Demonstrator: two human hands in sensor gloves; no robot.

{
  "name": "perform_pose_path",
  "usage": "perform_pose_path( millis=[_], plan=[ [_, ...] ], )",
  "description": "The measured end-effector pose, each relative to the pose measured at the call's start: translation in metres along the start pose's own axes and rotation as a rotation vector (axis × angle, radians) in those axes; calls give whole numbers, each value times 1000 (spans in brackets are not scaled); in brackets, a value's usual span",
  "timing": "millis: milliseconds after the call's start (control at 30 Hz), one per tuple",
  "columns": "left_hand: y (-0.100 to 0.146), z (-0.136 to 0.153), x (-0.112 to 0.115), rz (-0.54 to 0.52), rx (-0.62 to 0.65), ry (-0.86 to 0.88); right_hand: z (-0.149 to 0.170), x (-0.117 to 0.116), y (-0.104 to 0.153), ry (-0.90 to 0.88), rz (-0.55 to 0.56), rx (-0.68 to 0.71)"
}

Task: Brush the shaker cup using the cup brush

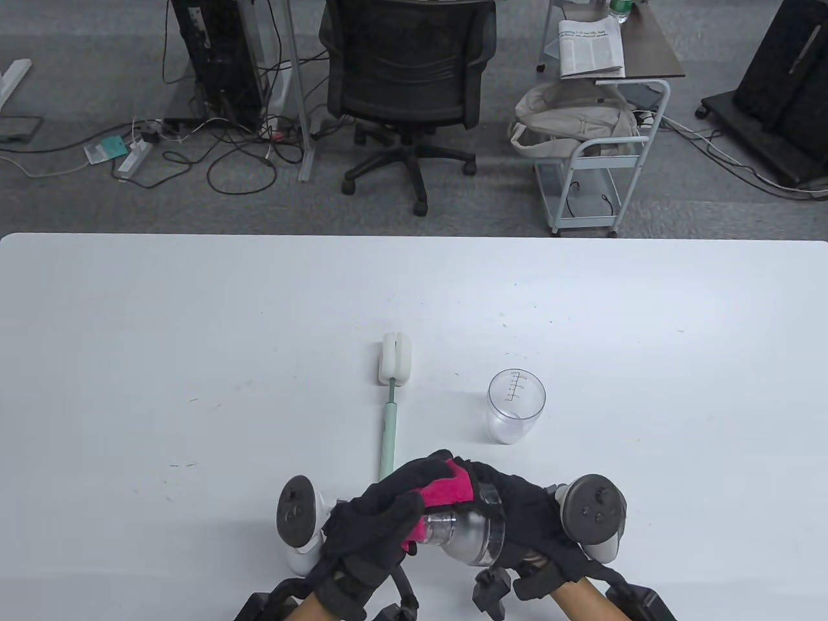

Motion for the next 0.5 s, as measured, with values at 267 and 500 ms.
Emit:
perform_pose_path(
  millis=[267,500],
  plan=[
    [7,-14,60,199,188,-1100,17,8,1,207,64,-166],
    [13,-20,60,-9,337,-1065,41,-27,7,-601,-89,-321]
  ],
)
Point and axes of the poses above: the tracker on the back of each hand, its own z axis roughly to the little-finger side, its own y axis roughly from the fingertips to the wrist, x = y × z, the point moved 5 cm from there along -y, roughly from the wrist to the fingertips, and after that the axes turned 11 degrees about y, right-handed, at the moved point
